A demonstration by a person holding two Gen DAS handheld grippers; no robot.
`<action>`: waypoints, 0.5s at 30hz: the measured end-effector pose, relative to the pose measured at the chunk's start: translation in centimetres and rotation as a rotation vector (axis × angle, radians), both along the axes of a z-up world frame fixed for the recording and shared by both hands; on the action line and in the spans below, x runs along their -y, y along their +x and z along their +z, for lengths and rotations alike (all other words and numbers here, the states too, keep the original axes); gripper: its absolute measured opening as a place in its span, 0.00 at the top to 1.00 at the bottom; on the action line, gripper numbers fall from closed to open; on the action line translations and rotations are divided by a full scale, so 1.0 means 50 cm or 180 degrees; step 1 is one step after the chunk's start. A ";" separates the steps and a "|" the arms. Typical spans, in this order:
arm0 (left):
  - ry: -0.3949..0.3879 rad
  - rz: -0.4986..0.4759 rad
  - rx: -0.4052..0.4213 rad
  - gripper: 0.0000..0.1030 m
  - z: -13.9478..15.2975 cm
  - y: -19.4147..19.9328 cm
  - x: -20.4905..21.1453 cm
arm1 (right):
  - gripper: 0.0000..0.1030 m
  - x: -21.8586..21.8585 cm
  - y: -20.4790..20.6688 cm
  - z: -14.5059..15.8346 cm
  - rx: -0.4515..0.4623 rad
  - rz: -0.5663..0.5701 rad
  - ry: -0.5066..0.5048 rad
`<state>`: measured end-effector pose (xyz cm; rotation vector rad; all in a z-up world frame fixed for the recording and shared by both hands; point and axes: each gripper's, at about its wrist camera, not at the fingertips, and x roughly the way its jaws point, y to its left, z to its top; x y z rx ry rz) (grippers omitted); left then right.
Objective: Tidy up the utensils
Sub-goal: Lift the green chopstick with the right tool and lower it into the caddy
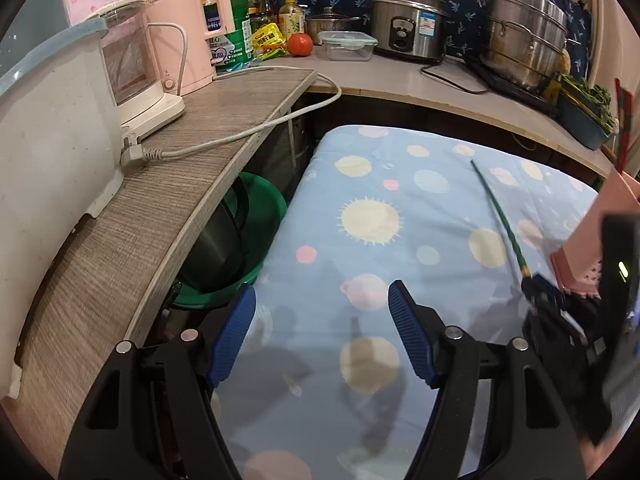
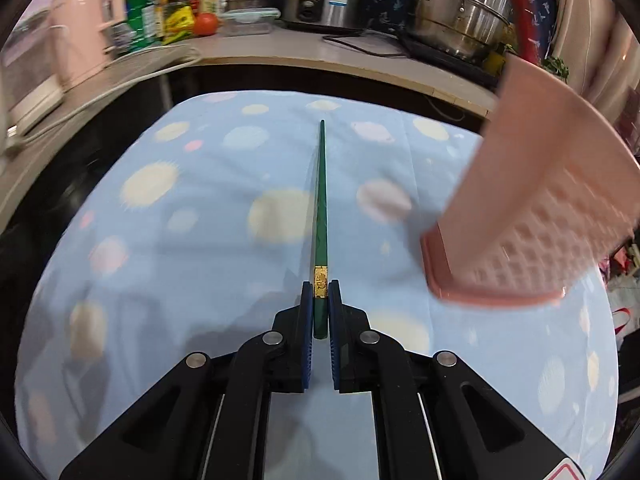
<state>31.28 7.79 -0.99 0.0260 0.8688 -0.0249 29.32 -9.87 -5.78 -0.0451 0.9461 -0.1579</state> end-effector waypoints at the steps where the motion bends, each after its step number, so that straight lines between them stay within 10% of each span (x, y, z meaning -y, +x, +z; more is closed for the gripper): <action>1: 0.0009 -0.0014 -0.0002 0.37 0.003 -0.011 0.005 | 0.93 0.004 -0.032 0.009 -0.0007 0.0040 0.0043; 15: -0.0115 -0.0393 -0.0155 0.37 0.037 -0.190 0.143 | 0.91 0.214 -0.331 0.207 0.0344 -0.0252 0.0595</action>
